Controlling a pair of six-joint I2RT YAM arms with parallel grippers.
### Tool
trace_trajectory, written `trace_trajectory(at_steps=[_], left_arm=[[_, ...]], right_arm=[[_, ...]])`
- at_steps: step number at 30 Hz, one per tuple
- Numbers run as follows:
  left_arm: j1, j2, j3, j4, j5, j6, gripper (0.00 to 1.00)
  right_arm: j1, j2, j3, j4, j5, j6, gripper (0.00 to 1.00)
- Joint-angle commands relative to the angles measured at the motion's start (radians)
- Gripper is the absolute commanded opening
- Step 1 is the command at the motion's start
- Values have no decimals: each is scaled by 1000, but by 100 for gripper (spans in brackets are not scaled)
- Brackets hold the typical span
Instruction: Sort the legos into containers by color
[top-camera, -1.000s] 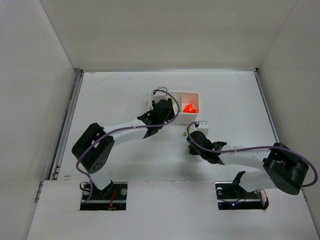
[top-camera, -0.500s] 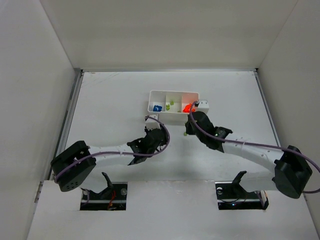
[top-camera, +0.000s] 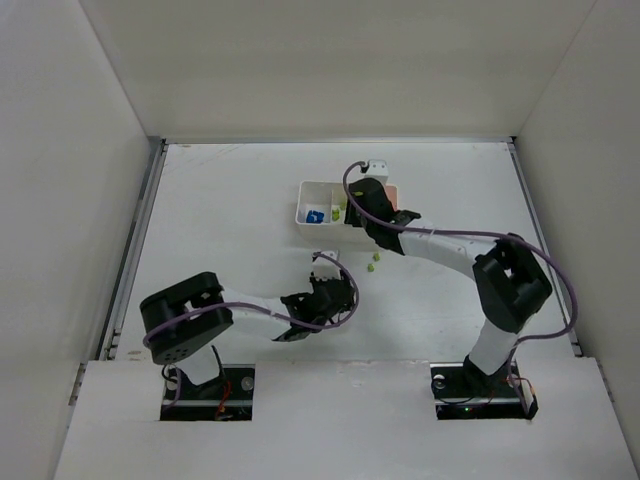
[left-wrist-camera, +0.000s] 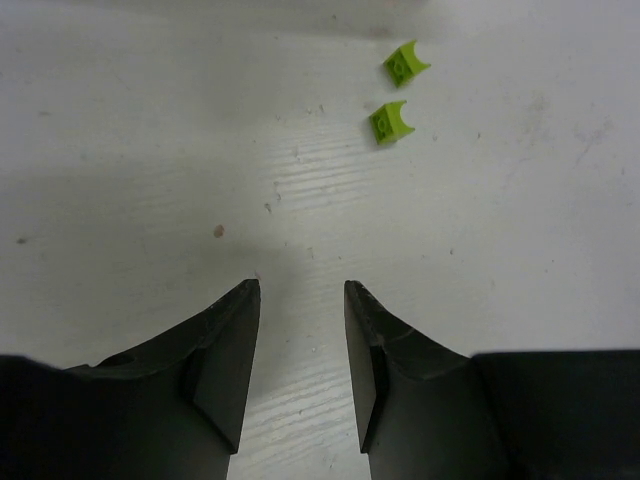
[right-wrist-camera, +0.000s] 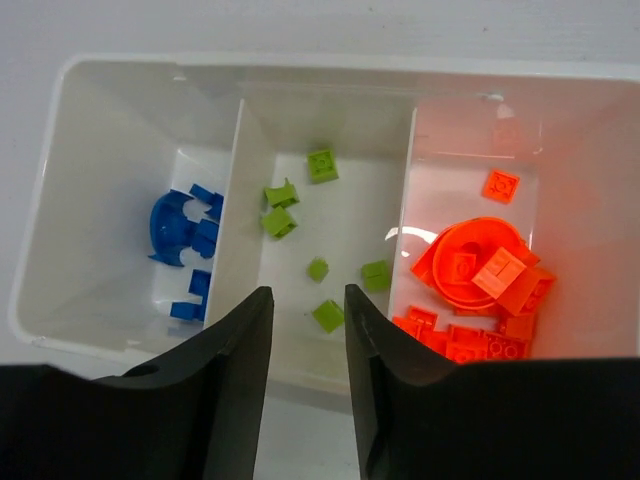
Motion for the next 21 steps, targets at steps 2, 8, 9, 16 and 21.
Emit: trace_trajectory(at_steps=[2,8,9,16,21], left_arm=[[-7,98,91,80,-26,-13,36],[-14,229,220,76,-7,17,35],[-16,244,238,71,-12,25,35],[1,355,389,-61,-53,42,34],[16,418,470,-136,-108,54,33]], right_arm=[[-12,-89,-11,77,7,-10,42],[-34,-286,-240,119,32,28,42],[-37,-315,-285,130,29,42,42],[-37,-484,-538,154,9,143,41],[-38,-556,-643,171,-11,189,41]])
